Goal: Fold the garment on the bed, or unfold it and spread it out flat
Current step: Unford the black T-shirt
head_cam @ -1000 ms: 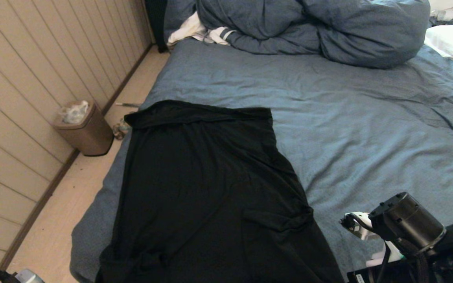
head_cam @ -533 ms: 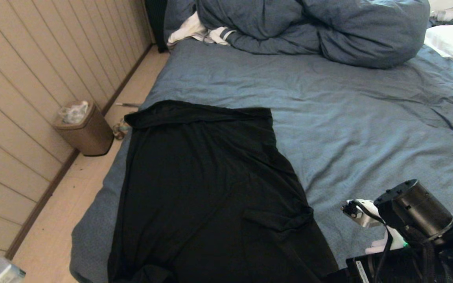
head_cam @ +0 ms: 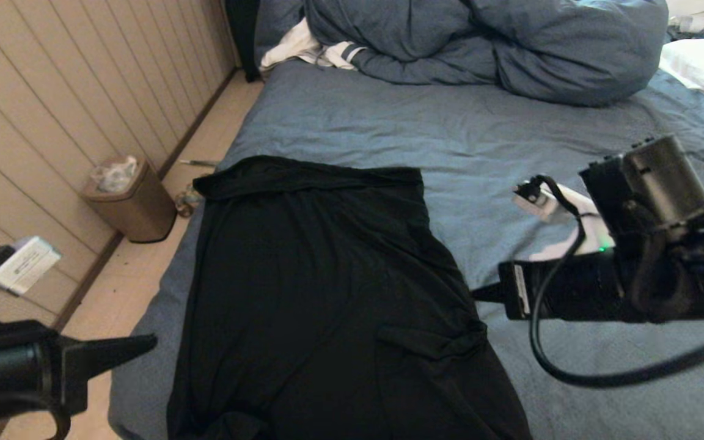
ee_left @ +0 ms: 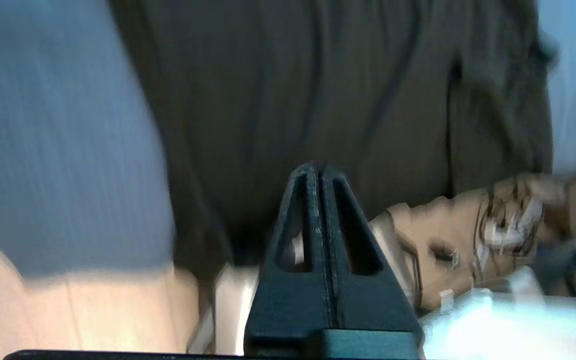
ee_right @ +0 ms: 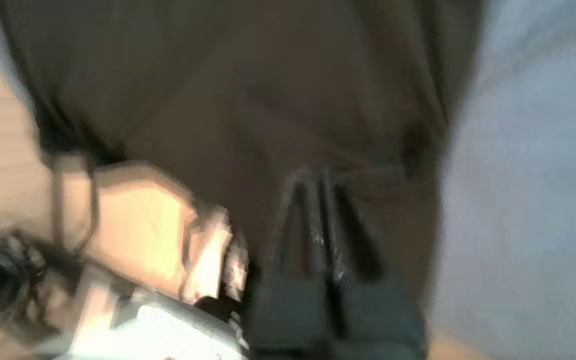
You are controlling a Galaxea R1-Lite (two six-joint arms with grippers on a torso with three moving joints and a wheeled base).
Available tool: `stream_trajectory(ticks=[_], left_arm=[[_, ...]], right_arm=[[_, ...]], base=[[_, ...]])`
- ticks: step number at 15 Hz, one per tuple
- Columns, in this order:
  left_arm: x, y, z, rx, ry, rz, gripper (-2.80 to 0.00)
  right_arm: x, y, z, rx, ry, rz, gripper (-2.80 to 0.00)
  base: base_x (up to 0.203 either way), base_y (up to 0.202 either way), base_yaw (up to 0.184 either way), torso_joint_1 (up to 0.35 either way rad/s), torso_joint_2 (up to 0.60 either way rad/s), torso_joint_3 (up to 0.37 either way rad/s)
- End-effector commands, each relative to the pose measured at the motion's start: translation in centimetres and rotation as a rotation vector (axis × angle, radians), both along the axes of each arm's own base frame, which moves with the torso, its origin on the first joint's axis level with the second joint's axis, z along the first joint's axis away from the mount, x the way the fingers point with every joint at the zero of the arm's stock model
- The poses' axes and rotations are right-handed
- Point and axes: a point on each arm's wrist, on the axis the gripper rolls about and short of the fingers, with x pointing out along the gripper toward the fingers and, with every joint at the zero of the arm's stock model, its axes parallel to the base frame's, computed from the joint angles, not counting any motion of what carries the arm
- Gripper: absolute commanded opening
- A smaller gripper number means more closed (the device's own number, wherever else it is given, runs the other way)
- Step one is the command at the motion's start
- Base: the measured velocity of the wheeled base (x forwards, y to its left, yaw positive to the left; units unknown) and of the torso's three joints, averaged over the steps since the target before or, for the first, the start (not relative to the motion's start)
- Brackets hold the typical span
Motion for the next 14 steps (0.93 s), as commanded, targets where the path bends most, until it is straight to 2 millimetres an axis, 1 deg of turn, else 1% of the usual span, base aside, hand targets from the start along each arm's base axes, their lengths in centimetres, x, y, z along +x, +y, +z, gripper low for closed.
stream_trajectory(ticks=[1,3,4,8,10,12,13,14], left_arm=[[5.8,-1.4,-0.1,0.007,0.063,0.005,-2.8],[10.3,-2.3,0.4,-0.016,0.047,0.027,-2.8],[12.1,-2.6,0.7,-0.029,0.035,0.036,-2.8],[17.0,-3.4,0.2,-0.056,0.033,0.057,-2.8],[19.7,-3.8,-0.8,-0.069,-0.001,0.071,-2.8],[22.4,-4.1,-2.4,-0.069,-0.069,0.11,-2.8],[23.0,-4.2,-2.9,-0.067,-0.111,0.14,-2.8],[22.8,-4.0,-3.0,-0.065,-0.111,0.148,-2.8]], right_arm=[[3.9,2.3,0.1,0.005,-0.006,-0.009,-2.8],[7.1,3.9,0.1,0.004,-0.024,-0.03,-2.8],[8.2,4.6,-0.1,-0.001,-0.031,-0.035,-2.8],[11.2,6.5,-1.1,-0.028,-0.056,-0.067,-2.8],[12.8,7.3,-1.6,-0.056,-0.086,-0.118,-2.8],[14.2,8.1,-2.1,-0.102,-0.146,-0.202,-2.8],[14.2,8.2,-2.0,-0.105,-0.168,-0.19,-2.8],[14.2,8.2,-1.7,-0.103,-0.176,-0.187,-2.8]], base=[[0.0,0.0,0.0,0.0,0.0,0.0],[0.0,0.0,0.0,0.0,0.0,0.0],[0.0,0.0,0.0,0.0,0.0,0.0],[0.0,0.0,0.0,0.0,0.0,0.0],[0.0,0.0,0.0,0.0,0.0,0.0],[0.0,0.0,0.0,0.0,0.0,0.0],[0.0,0.0,0.0,0.0,0.0,0.0],[0.0,0.0,0.0,0.0,0.0,0.0]])
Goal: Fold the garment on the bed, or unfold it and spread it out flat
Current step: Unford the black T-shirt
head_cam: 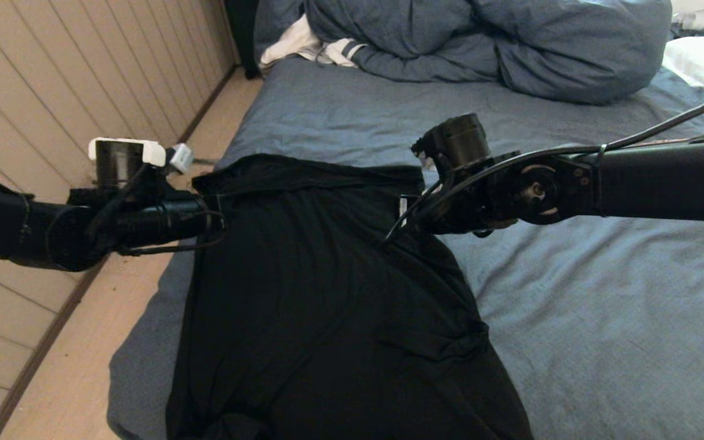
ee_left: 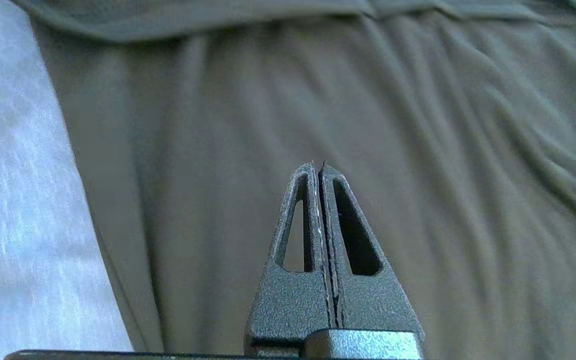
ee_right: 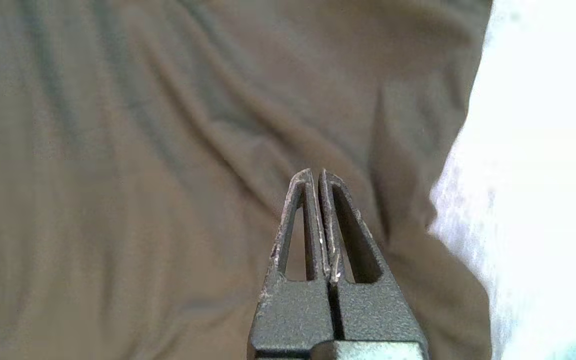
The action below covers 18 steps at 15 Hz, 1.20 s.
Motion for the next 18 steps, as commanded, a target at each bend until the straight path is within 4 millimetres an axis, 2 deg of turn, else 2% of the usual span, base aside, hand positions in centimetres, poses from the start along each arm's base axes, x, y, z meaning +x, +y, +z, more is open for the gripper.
stream_trajectory(ticks=[1,3,6,8,11,15,18], left_arm=[[0.5,0.2,-1.7,0.007,0.03,0.013,-2.8],[0.0,1.4,-1.1,0.01,0.029,0.04,-2.8],[-0.4,4.1,-1.0,0.005,0.034,0.092,-2.8],[-1.1,5.3,-0.7,-0.015,0.034,0.085,-2.8],[-2.3,5.6,-0.7,-0.015,0.045,0.085,-2.8],[-2.5,5.8,-1.6,-0.02,0.075,0.09,-2.8],[-3.5,5.8,-1.3,-0.021,0.076,0.088,-2.8]], right_arm=[[0.6,0.4,-0.6,-0.004,0.005,-0.001,-2.8],[1.0,-0.2,-0.2,0.001,0.002,-0.012,-2.8],[2.0,-2.4,-0.5,-0.002,0.014,-0.063,-2.8],[2.0,-2.9,-0.5,-0.004,0.02,-0.074,-2.8],[1.7,-3.3,0.0,0.005,0.013,-0.072,-2.8],[1.9,-4.9,0.3,0.037,0.034,-0.062,-2.8],[-0.1,-5.8,1.2,0.035,0.121,-0.02,-2.8]], base=[[0.0,0.0,0.0,0.0,0.0,0.0],[0.0,0.0,0.0,0.0,0.0,0.0],[0.0,0.0,0.0,0.0,0.0,0.0],[0.0,0.0,0.0,0.0,0.0,0.0],[0.0,0.0,0.0,0.0,0.0,0.0],[0.0,0.0,0.0,0.0,0.0,0.0],[0.0,0.0,0.0,0.0,0.0,0.0]])
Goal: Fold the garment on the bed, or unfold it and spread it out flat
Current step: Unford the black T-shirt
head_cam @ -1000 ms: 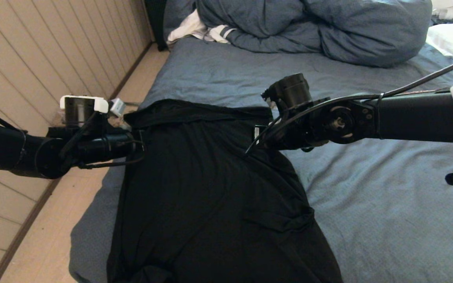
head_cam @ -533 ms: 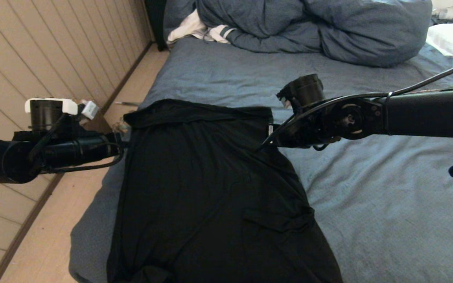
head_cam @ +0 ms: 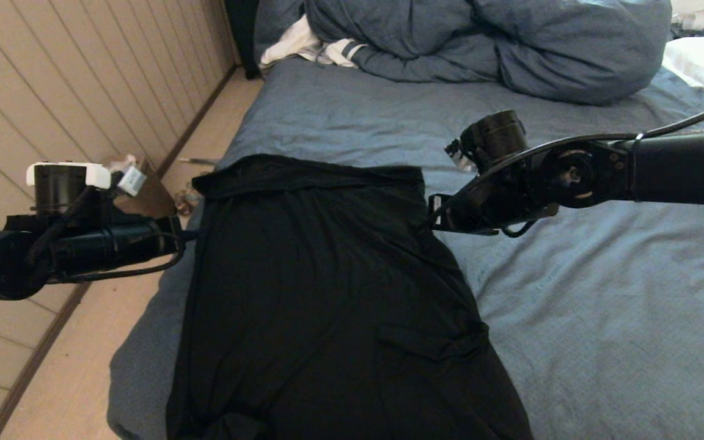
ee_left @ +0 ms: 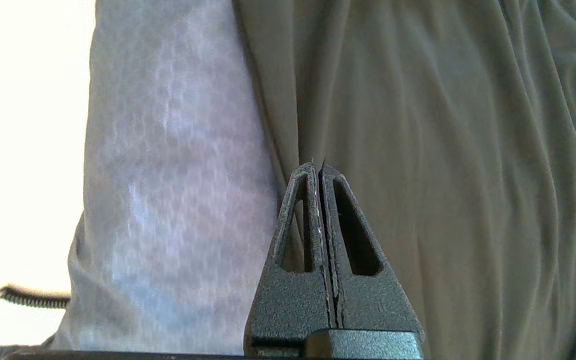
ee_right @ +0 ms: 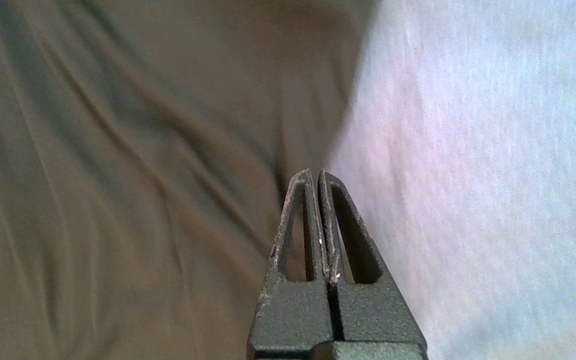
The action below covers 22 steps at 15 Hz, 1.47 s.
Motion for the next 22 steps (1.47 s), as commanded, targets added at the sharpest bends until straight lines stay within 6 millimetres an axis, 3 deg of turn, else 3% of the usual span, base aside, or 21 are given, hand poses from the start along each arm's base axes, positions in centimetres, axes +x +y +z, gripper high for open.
stream_trajectory(ticks=[1,3,7,9,11,12,13,17,22], left_arm=[[-1.3,0.0,0.5,-0.004,-0.009,-0.004,-2.8],[-2.9,-0.1,-0.3,-0.005,0.029,-0.018,-2.8],[-7.1,-0.5,-2.3,-0.029,0.115,-0.083,-2.8],[-8.0,-0.6,-2.4,-0.052,0.132,-0.081,-2.8],[-7.6,-1.1,-2.0,-0.098,0.137,-0.078,-2.8],[-7.3,-1.2,-1.5,-0.123,0.132,-0.068,-2.8],[-7.1,-1.3,-1.4,-0.133,0.128,-0.064,-2.8],[-7.5,-1.3,-2.3,-0.135,0.128,-0.068,-2.8],[-7.6,-1.3,-2.7,-0.135,0.122,-0.072,-2.8]], right_arm=[[-2.1,-0.8,1.6,0.029,0.03,0.027,-2.8],[-4.7,-0.7,1.6,0.062,0.119,0.052,-2.8],[-11.2,1.7,0.4,0.0,0.241,0.202,-2.8],[-13.8,3.0,-0.6,-0.089,0.323,0.276,-2.8],[-13.9,3.7,-2.1,-0.195,0.342,0.251,-2.8],[-14.2,4.2,-2.4,-0.218,0.337,0.258,-0.87],[-14.6,4.8,-2.5,-0.228,0.335,0.281,0.0],[-15.0,6.9,-4.7,-0.294,0.384,0.339,0.0],[-14.0,8.4,-7.2,-0.361,0.426,0.33,0.0]], base=[[0.0,0.0,0.0,0.0,0.0,0.0],[0.0,0.0,0.0,0.0,0.0,0.0],[0.0,0.0,0.0,0.0,0.0,0.0],[0.0,0.0,0.0,0.0,0.0,0.0],[0.0,0.0,0.0,0.0,0.0,0.0],[0.0,0.0,0.0,0.0,0.0,0.0],[0.0,0.0,0.0,0.0,0.0,0.0],[0.0,0.0,0.0,0.0,0.0,0.0],[0.0,0.0,0.0,0.0,0.0,0.0]])
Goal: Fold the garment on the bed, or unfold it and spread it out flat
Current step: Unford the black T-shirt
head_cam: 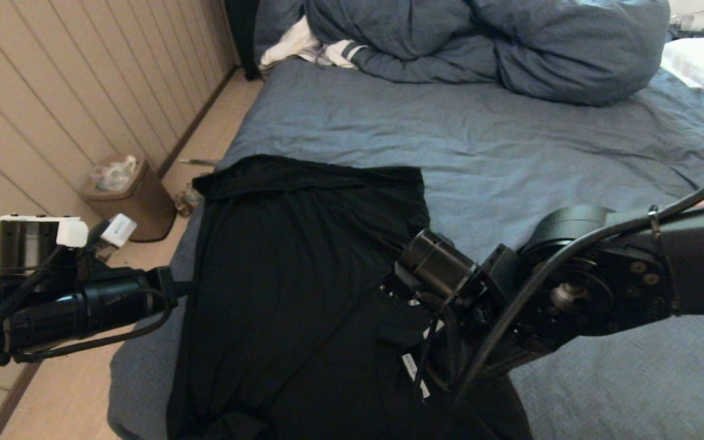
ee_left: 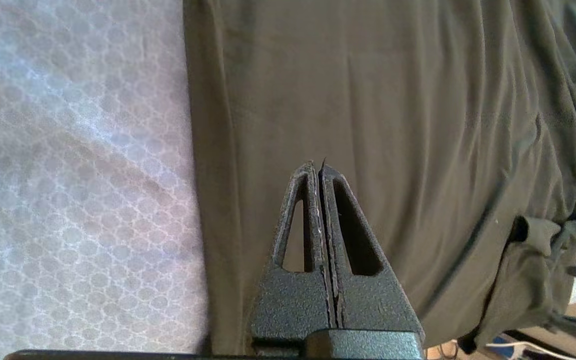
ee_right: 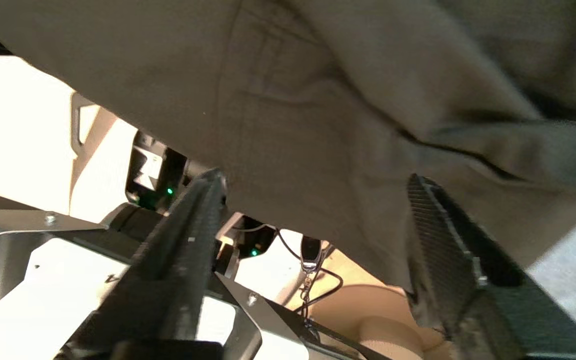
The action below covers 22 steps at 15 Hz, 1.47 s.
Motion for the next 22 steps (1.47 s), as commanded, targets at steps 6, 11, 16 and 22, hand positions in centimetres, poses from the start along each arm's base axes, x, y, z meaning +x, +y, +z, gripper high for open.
stream_trajectory(ticks=[6,11,16,22], left_arm=[[-0.1,0.0,-0.3,-0.011,0.015,0.001,-2.8],[-0.2,0.0,-0.3,-0.013,0.018,0.004,-2.8],[-0.4,0.0,-0.2,-0.021,0.014,-0.009,-2.8],[-0.6,0.0,-0.2,-0.022,0.016,-0.009,-2.8]], right_arm=[[1.3,1.8,-2.9,-0.065,0.012,-0.006,0.0],[1.1,1.9,-2.7,-0.09,-0.019,-0.011,-2.8],[0.2,1.7,-2.1,-0.116,-0.059,-0.013,-2.8],[-1.3,-2.8,2.9,-0.055,-0.147,-0.074,-2.8]], base=[[0.0,0.0,0.0,0.0,0.0,0.0],[0.0,0.0,0.0,0.0,0.0,0.0],[0.0,0.0,0.0,0.0,0.0,0.0],[0.0,0.0,0.0,0.0,0.0,0.0]])
